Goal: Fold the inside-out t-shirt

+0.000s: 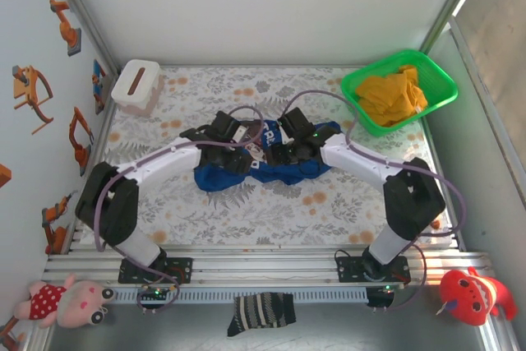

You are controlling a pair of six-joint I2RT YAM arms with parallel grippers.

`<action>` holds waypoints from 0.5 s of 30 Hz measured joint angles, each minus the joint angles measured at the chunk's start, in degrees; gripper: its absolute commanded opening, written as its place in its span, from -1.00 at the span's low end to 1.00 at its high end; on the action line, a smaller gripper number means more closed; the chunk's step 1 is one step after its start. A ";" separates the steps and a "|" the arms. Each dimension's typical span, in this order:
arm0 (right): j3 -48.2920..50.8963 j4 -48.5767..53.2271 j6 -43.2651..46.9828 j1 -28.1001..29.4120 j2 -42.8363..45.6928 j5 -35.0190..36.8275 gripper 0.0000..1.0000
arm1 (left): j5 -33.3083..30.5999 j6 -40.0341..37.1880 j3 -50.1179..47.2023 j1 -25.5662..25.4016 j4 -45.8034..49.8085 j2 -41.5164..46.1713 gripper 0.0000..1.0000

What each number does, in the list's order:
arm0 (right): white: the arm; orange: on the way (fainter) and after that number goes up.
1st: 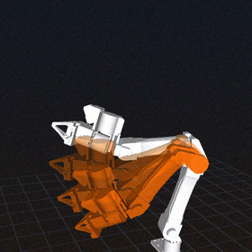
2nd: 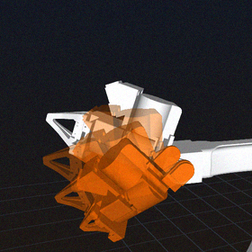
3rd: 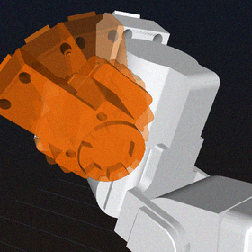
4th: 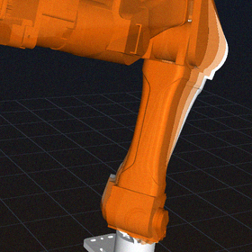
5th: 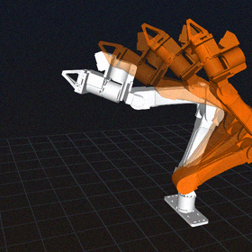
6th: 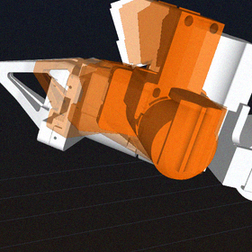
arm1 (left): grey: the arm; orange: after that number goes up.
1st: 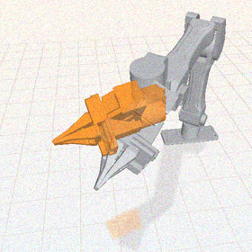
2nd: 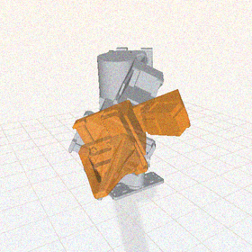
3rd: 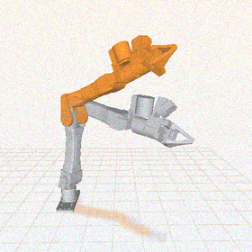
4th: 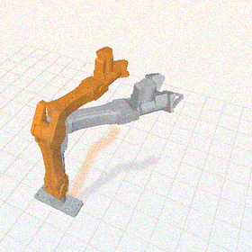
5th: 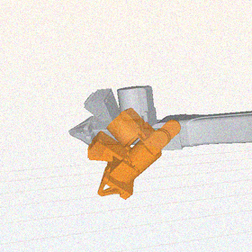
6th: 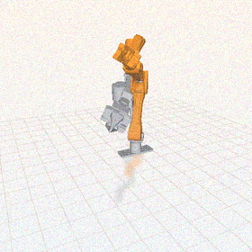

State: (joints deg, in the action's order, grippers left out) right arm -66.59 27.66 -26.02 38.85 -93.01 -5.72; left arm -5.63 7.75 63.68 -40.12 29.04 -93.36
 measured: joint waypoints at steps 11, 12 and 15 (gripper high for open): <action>6.64 -2.71 -2.29 -0.90 7.61 -1.20 -0.01 | -7.43 -6.34 13.49 -2.49 2.58 -9.40 -1.00; 7.23 -3.30 -2.40 -0.90 7.72 -1.95 -0.02 | -7.37 -6.49 14.93 -2.49 3.02 -9.29 -1.00; 8.87 -5.99 -2.54 -0.90 7.65 -4.02 -0.03 | -6.47 -6.49 19.50 -2.49 5.01 -8.70 -1.00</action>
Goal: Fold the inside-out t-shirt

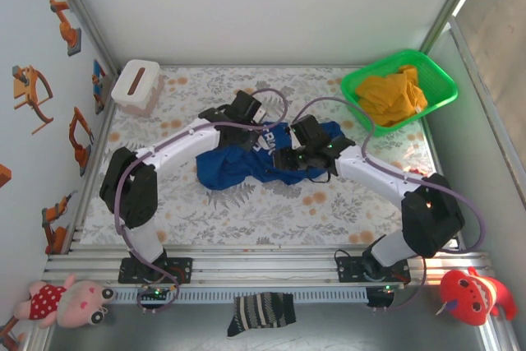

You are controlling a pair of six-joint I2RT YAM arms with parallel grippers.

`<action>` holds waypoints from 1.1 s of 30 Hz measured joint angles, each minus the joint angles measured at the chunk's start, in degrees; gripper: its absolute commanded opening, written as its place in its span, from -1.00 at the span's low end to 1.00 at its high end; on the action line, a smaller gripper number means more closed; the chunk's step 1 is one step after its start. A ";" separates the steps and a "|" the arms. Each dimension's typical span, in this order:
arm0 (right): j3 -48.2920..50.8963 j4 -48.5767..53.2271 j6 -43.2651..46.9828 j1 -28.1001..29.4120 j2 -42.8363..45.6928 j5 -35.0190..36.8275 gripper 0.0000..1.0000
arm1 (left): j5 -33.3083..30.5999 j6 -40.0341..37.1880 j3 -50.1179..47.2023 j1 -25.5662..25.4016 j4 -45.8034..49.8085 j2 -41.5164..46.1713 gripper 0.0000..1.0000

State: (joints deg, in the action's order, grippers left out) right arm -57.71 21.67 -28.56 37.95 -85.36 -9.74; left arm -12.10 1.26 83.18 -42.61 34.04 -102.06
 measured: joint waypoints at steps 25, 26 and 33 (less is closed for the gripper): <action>-6.93 -21.86 -8.24 3.04 -21.94 -1.60 -0.73 | 10.91 3.28 7.65 2.75 8.92 4.31 -1.00; -7.28 -22.21 -8.31 3.04 -22.34 -1.70 -0.96 | 11.72 3.67 7.74 3.23 8.92 4.44 -1.00; -5.88 -18.29 -7.65 3.02 -14.03 -2.71 -1.00 | 17.77 7.02 8.13 11.85 8.26 4.55 -1.00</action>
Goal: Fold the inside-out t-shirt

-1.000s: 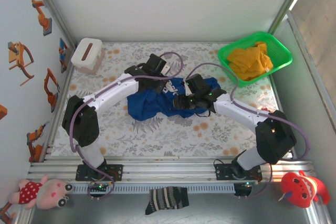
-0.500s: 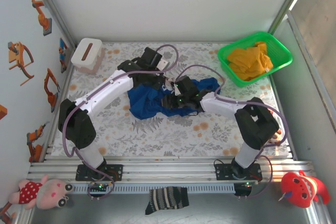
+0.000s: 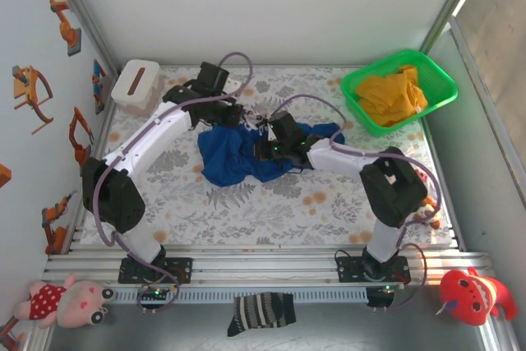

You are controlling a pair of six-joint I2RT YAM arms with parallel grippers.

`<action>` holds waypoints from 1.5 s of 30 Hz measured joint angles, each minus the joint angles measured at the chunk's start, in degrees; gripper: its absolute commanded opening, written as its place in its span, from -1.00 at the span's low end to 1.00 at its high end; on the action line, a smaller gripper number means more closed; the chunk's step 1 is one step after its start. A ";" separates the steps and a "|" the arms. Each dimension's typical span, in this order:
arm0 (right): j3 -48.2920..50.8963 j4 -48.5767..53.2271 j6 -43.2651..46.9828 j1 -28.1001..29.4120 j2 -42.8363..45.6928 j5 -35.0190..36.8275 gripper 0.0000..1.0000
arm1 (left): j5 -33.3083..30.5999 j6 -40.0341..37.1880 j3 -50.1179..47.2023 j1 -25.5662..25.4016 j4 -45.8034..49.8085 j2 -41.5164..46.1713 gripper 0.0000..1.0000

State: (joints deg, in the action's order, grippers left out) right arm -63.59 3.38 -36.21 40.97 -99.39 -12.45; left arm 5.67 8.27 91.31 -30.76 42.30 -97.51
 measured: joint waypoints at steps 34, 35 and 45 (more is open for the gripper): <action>0.74 16.81 4.81 -7.10 23.34 -1.49 -1.00 | -5.53 11.39 -16.35 -1.33 -9.79 -0.96 0.72; 0.74 16.83 4.81 -7.10 23.34 -1.49 -1.00 | -6.08 10.82 -15.69 -1.95 -9.81 -2.71 0.71; 0.04 18.84 5.31 -13.16 24.83 -3.56 -1.00 | -9.27 6.03 -2.60 -1.95 -5.90 -14.69 -1.00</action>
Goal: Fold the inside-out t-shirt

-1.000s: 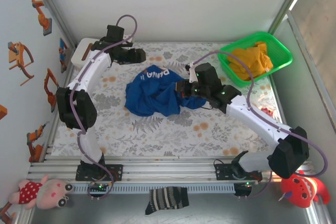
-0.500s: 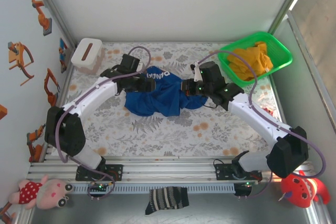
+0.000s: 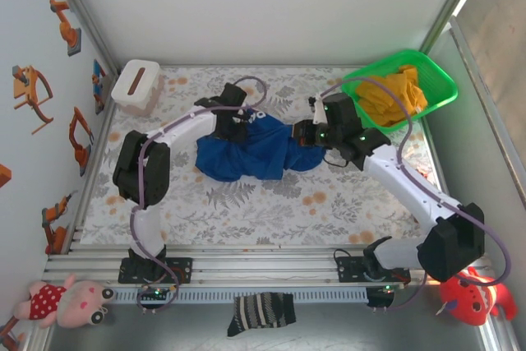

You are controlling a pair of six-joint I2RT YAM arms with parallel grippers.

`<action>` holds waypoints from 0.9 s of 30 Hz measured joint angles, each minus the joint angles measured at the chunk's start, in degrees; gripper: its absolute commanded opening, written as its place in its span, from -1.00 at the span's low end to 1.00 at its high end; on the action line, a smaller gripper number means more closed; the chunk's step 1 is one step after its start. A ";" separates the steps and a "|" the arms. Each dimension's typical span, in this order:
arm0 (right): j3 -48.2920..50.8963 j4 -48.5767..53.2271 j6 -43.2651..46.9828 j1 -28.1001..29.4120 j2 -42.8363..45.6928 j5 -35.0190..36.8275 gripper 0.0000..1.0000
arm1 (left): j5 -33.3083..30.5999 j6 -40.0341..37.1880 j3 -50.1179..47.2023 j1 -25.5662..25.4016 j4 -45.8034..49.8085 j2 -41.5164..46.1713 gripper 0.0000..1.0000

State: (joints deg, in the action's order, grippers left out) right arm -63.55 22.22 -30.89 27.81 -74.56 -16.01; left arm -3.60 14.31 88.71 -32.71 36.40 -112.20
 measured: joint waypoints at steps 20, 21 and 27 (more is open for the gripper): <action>7.85 5.25 0.04 -11.23 11.10 -0.55 -0.74 | 27.34 1.64 -4.98 6.91 -1.18 24.52 -1.00; 8.96 5.66 0.07 -11.23 9.70 0.00 -0.42 | 27.41 2.23 -8.24 6.86 -1.84 23.76 -1.00; 10.32 7.06 1.03 -8.41 5.92 2.21 0.06 | 27.41 4.85 -18.53 5.57 -3.89 22.10 -1.00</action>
State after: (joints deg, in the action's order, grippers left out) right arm -53.23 29.28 -29.87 19.40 -68.64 -13.80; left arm 23.81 19.16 70.17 -27.14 32.51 -90.11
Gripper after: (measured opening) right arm 0.513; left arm 0.048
